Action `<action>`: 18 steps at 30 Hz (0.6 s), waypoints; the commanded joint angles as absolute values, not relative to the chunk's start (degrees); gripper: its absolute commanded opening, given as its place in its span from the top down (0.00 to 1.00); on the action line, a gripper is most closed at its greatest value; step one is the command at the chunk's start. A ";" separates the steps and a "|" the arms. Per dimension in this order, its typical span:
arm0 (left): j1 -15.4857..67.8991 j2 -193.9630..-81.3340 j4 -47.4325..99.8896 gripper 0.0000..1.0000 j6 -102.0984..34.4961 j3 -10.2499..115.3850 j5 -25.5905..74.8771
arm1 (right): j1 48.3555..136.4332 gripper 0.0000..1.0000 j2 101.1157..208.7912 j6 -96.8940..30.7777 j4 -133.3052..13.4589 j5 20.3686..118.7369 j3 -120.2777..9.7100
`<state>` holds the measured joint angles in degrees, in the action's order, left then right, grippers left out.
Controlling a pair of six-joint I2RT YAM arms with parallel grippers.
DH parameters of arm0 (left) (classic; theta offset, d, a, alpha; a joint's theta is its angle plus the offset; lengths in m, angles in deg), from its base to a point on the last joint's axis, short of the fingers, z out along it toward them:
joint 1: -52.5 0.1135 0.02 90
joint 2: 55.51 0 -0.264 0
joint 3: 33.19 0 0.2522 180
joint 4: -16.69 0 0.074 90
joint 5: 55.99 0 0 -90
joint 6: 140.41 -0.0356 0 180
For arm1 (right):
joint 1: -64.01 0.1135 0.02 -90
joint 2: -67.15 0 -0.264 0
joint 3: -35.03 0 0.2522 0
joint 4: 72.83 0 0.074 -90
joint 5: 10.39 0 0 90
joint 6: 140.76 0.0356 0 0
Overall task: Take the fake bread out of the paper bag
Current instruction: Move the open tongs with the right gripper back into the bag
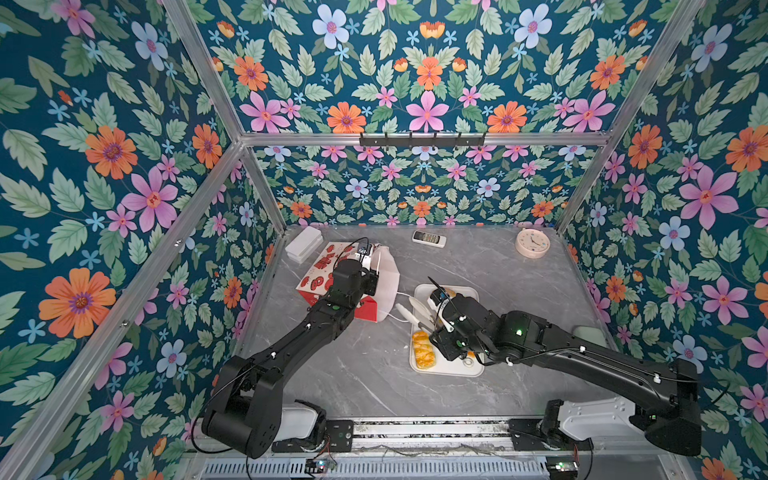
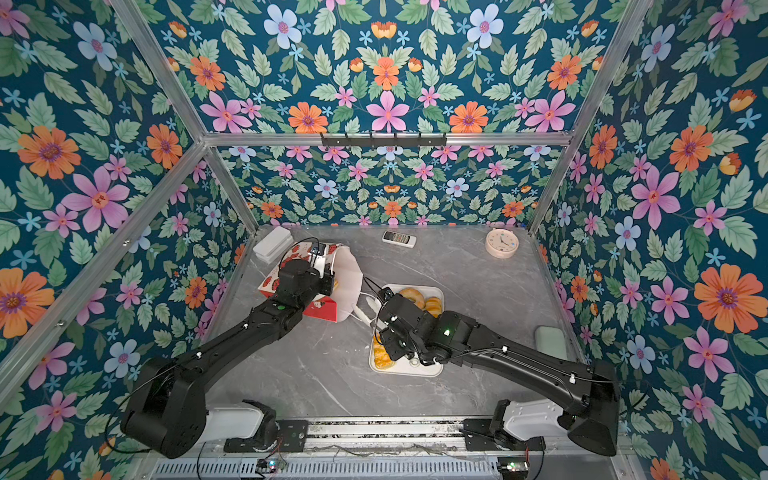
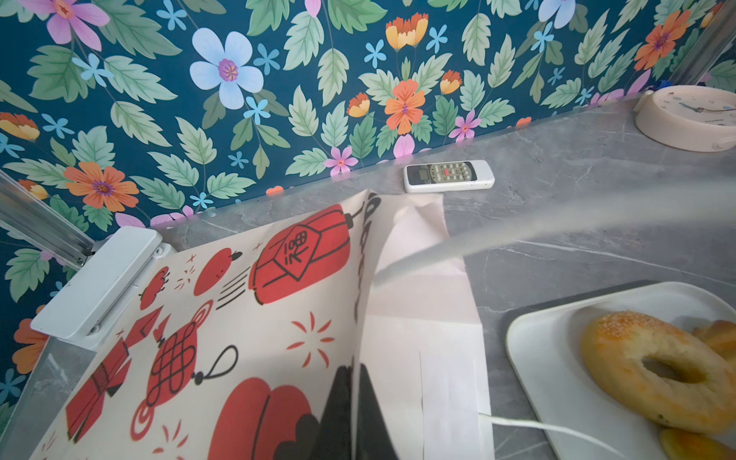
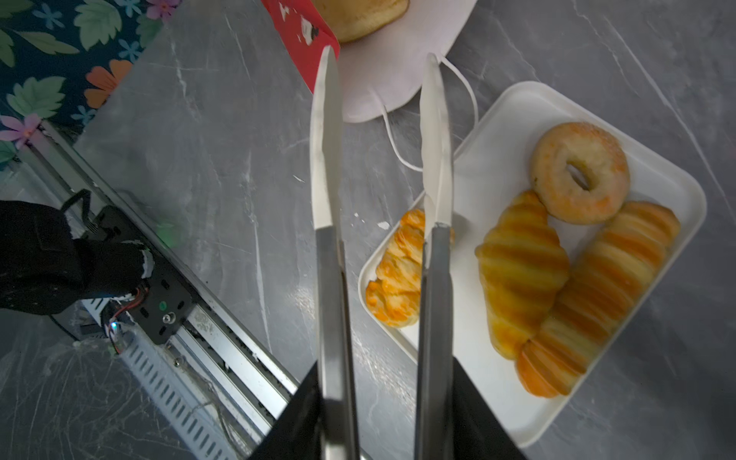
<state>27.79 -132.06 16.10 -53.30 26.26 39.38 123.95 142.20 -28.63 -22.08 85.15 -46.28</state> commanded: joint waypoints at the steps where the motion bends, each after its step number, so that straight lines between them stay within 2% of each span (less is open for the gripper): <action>1: 27.77 -131.56 16.88 1.00 -53.91 26.86 37.67 | 122.69 0.55 145.24 -31.32 -31.36 80.94 -47.00; 9: 27.71 -129.39 22.14 1.00 -56.43 27.68 37.11 | 113.44 0.56 155.11 -30.58 -38.25 71.17 -49.03; 18: 27.71 -127.29 22.09 1.00 -57.60 26.27 34.39 | 111.62 0.52 169.54 -33.13 -36.62 67.72 -58.88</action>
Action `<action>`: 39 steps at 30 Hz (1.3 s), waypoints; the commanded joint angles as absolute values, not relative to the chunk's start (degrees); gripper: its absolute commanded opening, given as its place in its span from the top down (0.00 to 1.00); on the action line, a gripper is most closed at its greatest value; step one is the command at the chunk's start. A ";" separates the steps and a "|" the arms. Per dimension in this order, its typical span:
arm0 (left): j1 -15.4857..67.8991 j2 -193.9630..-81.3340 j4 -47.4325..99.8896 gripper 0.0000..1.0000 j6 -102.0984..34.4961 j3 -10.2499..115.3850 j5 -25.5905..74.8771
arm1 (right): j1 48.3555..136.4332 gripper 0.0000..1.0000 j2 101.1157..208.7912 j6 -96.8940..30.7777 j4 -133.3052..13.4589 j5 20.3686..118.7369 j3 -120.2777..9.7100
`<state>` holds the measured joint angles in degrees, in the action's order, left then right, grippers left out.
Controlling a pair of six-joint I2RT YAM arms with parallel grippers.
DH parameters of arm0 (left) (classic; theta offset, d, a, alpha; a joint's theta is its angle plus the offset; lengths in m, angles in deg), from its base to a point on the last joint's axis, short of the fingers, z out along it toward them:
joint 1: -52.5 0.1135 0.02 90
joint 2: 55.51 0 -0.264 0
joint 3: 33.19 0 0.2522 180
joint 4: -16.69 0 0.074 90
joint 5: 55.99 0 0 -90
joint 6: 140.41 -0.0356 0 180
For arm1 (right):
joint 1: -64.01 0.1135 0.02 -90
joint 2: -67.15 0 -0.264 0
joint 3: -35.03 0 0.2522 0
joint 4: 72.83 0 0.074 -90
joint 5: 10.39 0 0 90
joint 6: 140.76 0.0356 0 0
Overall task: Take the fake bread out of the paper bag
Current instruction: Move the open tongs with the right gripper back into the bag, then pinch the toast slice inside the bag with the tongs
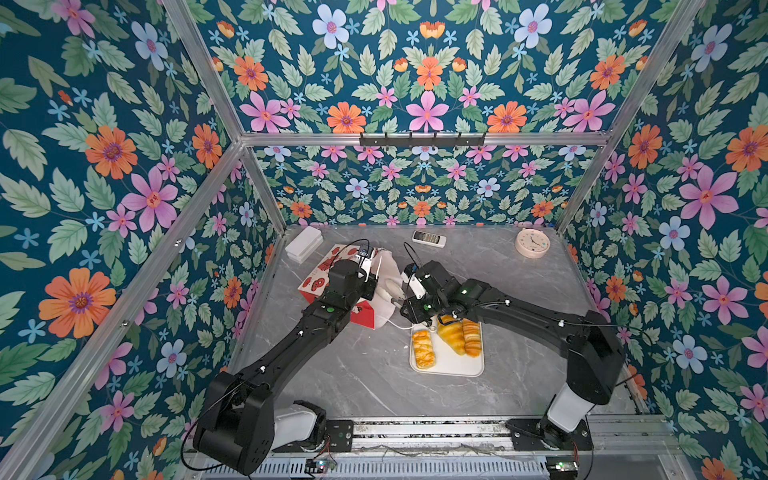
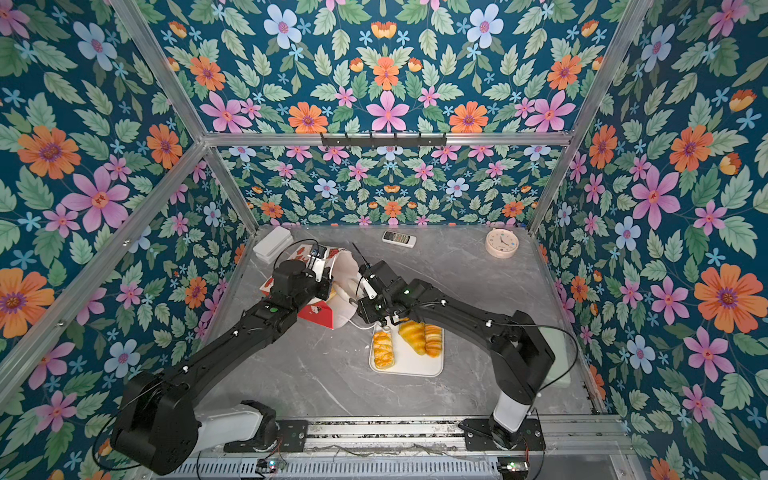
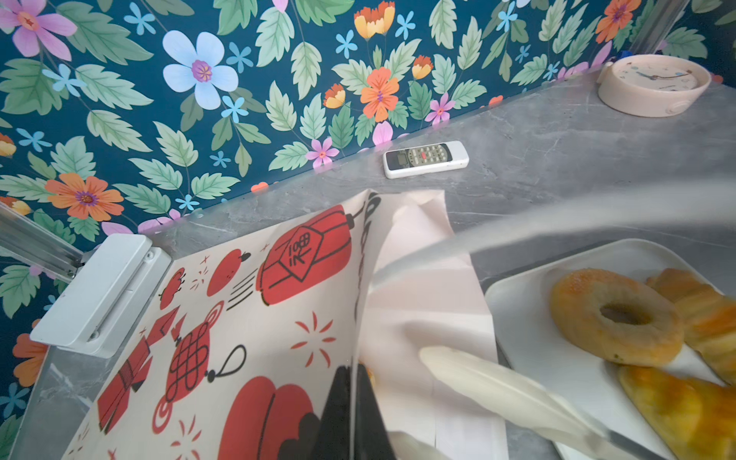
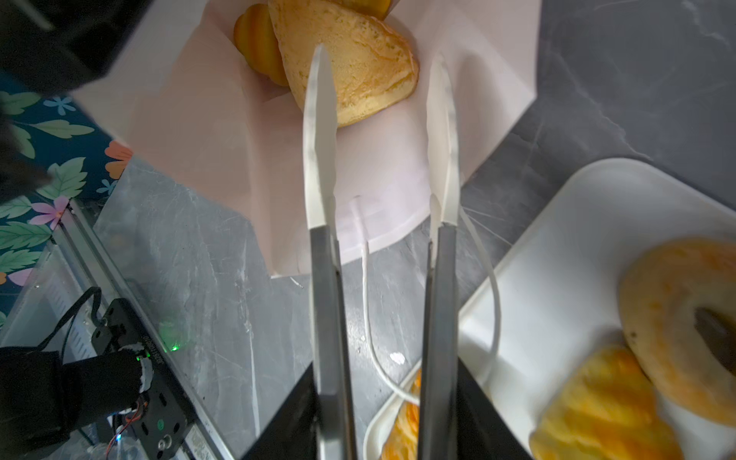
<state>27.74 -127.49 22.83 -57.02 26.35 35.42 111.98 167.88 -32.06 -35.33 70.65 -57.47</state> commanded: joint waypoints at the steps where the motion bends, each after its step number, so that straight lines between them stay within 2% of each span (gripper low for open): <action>1: 27.69 -127.48 22.35 1.00 -57.77 26.43 34.25 | 111.38 0.52 170.60 -32.67 -36.92 67.04 -59.29; 17: 27.69 -127.27 21.40 1.00 -57.73 25.44 33.00 | 110.47 0.51 180.62 -32.74 -33.52 66.20 -67.96; 27: 27.71 -126.61 21.22 1.00 -57.45 25.51 32.43 | 110.25 0.52 183.82 -30.78 -34.11 58.86 -70.23; 39: 27.71 -125.92 21.22 1.00 -57.41 25.57 32.51 | 109.30 0.75 183.75 -29.93 -35.32 56.99 -69.29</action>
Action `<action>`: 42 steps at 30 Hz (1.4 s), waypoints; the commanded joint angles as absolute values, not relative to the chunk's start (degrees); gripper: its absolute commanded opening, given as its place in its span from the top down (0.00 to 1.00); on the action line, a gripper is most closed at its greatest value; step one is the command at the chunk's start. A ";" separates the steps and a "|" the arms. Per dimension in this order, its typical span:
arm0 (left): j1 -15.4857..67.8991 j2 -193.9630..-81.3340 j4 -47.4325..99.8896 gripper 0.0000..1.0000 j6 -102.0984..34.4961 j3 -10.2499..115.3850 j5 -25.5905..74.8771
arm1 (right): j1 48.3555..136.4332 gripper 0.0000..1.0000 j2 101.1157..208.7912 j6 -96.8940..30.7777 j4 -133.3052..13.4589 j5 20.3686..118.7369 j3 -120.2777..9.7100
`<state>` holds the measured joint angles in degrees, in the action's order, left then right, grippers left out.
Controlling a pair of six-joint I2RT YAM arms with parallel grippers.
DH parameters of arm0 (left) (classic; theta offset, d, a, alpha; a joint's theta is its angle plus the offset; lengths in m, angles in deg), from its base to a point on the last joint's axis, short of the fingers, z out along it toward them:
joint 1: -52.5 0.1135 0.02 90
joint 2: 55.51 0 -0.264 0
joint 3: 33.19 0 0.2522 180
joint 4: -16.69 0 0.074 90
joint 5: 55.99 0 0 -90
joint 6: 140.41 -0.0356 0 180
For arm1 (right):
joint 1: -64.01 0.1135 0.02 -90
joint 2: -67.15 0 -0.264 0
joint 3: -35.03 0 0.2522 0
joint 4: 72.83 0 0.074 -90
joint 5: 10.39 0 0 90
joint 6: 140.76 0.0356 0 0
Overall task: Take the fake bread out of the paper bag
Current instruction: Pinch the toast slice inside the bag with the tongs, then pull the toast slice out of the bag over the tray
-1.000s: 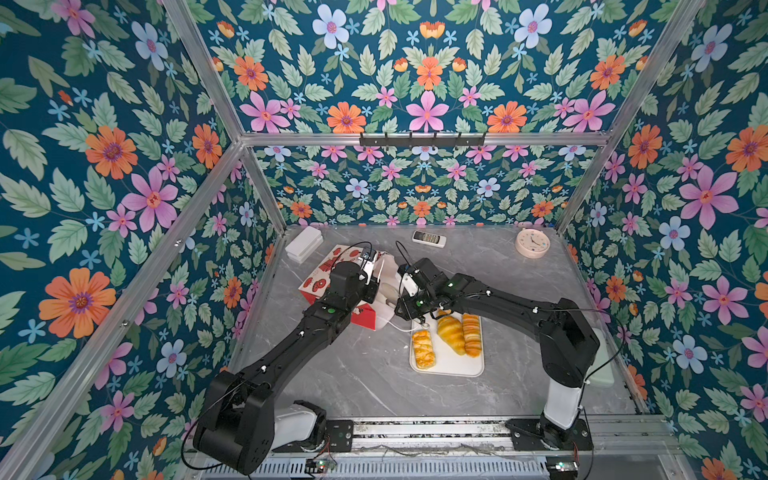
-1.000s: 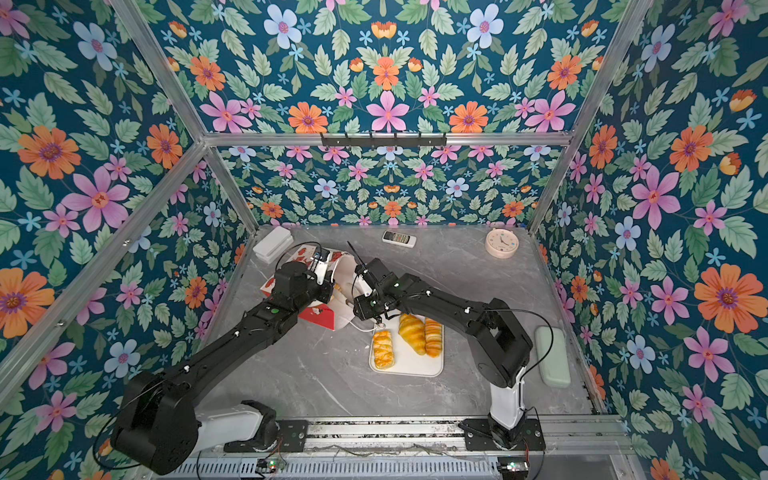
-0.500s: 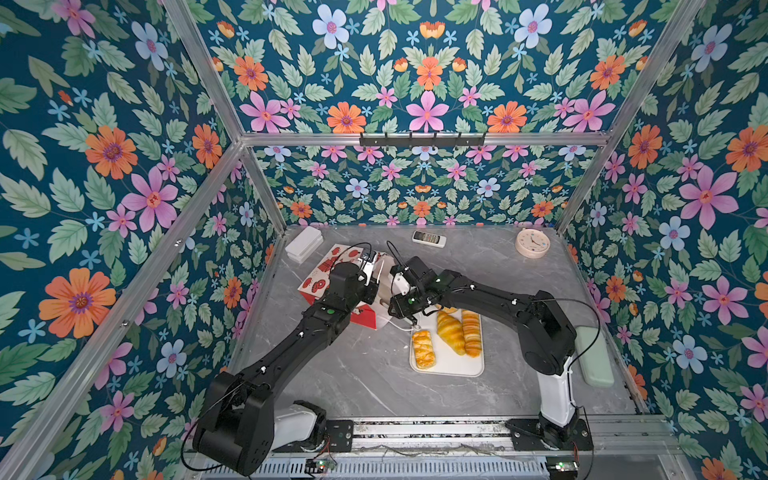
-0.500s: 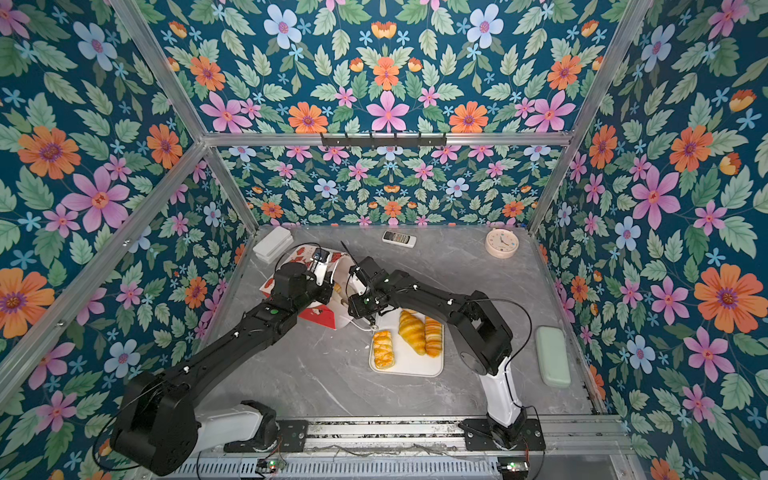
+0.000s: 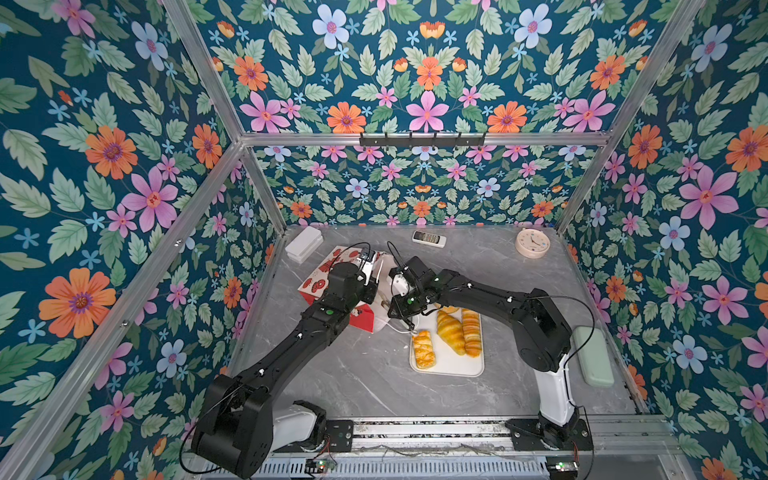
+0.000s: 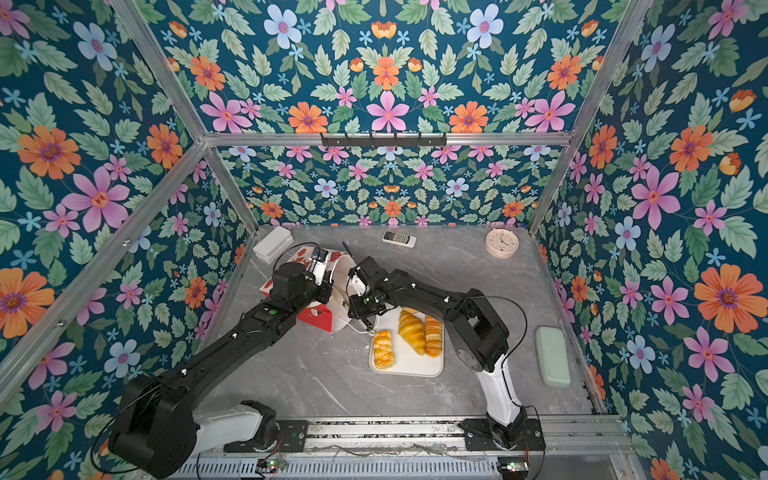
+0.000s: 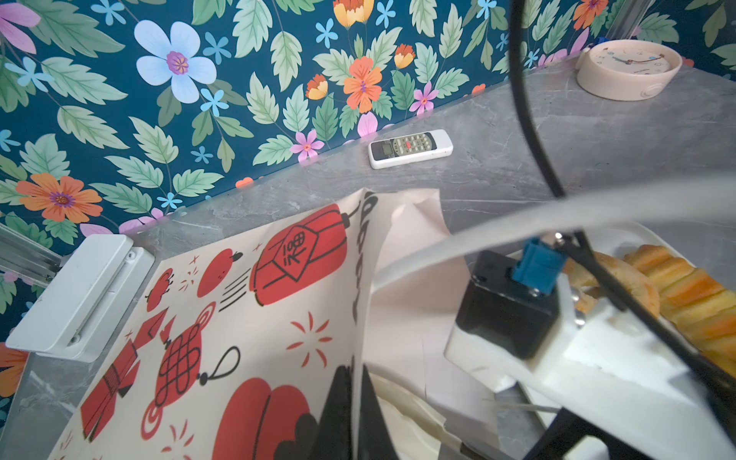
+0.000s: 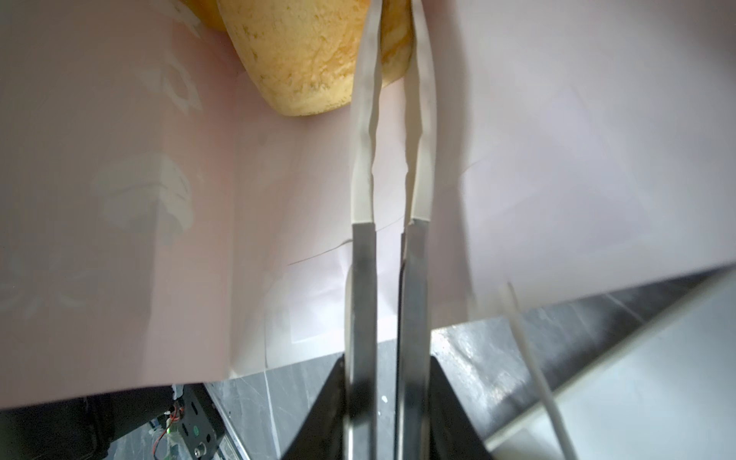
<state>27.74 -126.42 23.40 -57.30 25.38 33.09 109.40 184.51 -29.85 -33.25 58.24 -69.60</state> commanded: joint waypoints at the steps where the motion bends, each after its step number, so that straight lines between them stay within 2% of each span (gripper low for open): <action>1: 27.69 -125.91 21.22 1.00 -57.28 25.53 32.58 | 109.12 0.76 183.42 -29.93 -35.34 57.21 -68.89; 11: 27.67 -127.50 20.96 1.00 -56.21 26.36 35.07 | 108.29 0.84 173.81 -30.36 -35.55 62.70 -60.68; 23: 27.71 -130.78 20.12 1.00 -55.35 27.78 37.53 | 107.34 0.85 158.67 -31.33 -32.10 71.60 -51.09; 30: 27.70 -131.36 19.67 1.00 -54.80 27.92 38.23 | 106.58 0.87 157.57 -32.84 -30.65 71.80 -51.13; 37: 27.70 -132.45 19.29 1.00 -54.58 28.31 38.56 | 106.56 0.89 158.30 -33.97 -30.95 67.93 -50.85; 42: 27.71 -133.01 18.85 1.00 -54.44 28.48 38.86 | 106.63 0.90 156.27 -34.46 -29.89 71.13 -50.54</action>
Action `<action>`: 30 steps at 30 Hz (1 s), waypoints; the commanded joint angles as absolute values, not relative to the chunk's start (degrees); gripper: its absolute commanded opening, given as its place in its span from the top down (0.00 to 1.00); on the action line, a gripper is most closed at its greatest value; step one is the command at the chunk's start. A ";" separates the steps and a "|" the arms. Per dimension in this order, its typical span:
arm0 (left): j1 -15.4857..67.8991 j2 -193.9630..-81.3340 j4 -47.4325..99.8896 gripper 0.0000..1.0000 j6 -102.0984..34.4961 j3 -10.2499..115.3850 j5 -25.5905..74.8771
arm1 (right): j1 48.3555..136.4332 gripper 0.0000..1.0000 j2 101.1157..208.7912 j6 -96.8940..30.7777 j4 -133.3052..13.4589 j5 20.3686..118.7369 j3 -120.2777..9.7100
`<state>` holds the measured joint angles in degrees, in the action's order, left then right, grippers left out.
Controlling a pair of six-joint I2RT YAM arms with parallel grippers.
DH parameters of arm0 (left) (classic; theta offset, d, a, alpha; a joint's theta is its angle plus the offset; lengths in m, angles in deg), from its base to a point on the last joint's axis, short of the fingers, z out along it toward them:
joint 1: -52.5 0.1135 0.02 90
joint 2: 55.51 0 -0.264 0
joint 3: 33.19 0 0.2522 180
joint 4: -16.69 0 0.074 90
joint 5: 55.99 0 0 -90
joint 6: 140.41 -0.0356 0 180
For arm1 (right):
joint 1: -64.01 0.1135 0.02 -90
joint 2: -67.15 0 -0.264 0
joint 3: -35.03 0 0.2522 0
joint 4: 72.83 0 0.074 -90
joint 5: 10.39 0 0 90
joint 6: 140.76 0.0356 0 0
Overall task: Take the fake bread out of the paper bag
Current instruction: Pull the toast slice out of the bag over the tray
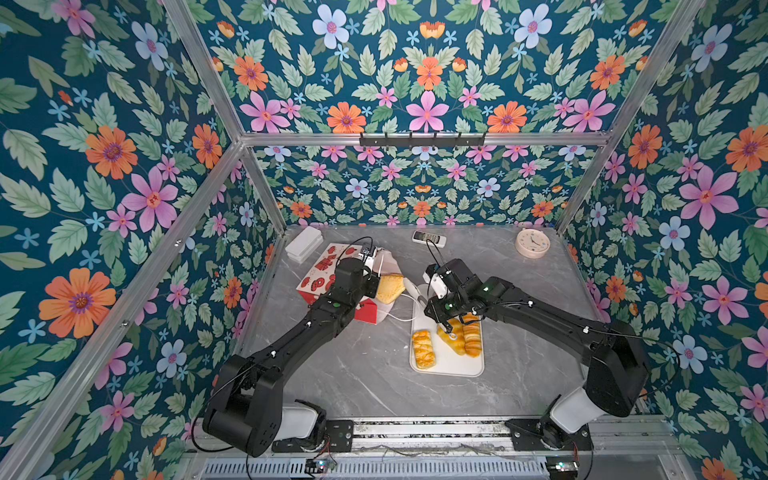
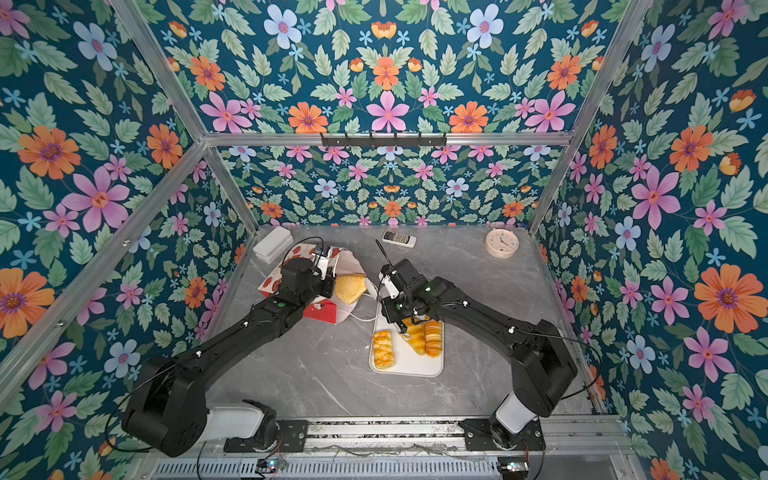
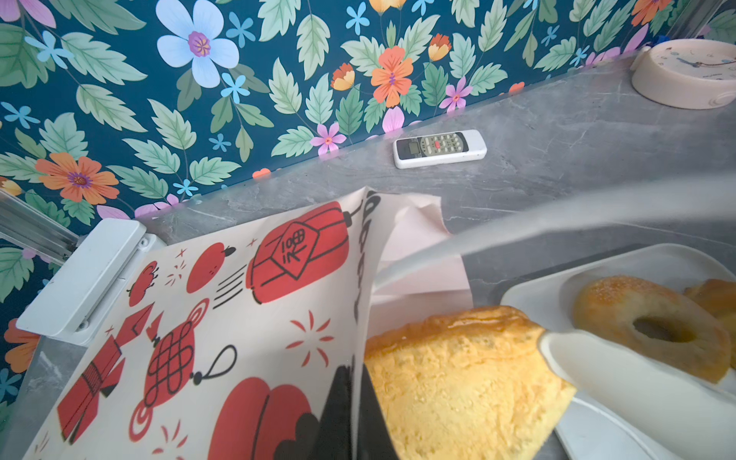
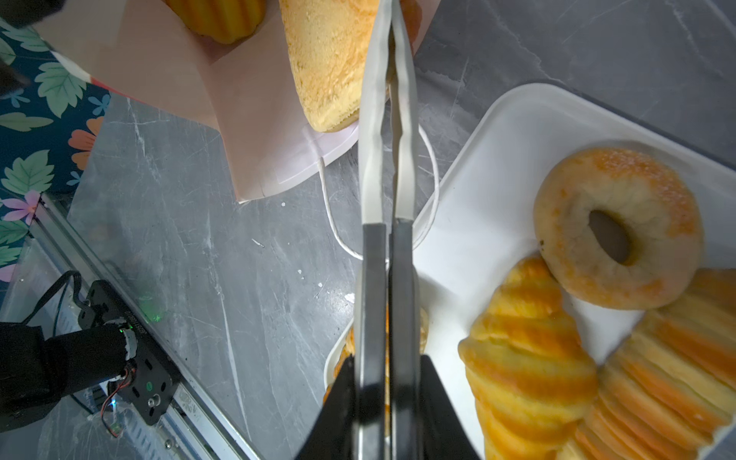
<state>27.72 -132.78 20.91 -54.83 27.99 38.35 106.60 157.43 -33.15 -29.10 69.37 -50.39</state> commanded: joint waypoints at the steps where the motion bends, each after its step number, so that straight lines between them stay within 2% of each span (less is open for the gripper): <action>1: 27.71 -133.18 18.85 1.00 -54.35 28.65 39.17 | 106.57 0.90 155.79 -35.07 -29.20 71.79 -50.60; 10: 27.70 -136.39 20.98 1.00 -52.13 31.85 42.75 | 106.62 0.97 149.80 -39.71 -22.47 77.36 -48.77; 22: 27.78 -139.35 21.84 1.00 -50.68 33.18 45.13 | 104.88 0.97 140.13 -40.93 -15.72 86.85 -46.15; 27: 27.82 -138.40 21.18 1.00 -50.50 31.67 45.61 | 104.80 0.97 140.07 -43.91 -12.58 94.98 -45.75; 30: 27.83 -137.64 20.87 1.00 -50.41 30.86 45.83 | 104.71 0.97 140.54 -44.90 -12.86 96.02 -45.32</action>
<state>27.79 -138.20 21.50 -50.86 31.22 44.82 104.74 140.52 -43.05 -12.62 91.79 -45.43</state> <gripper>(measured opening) 0.053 0.224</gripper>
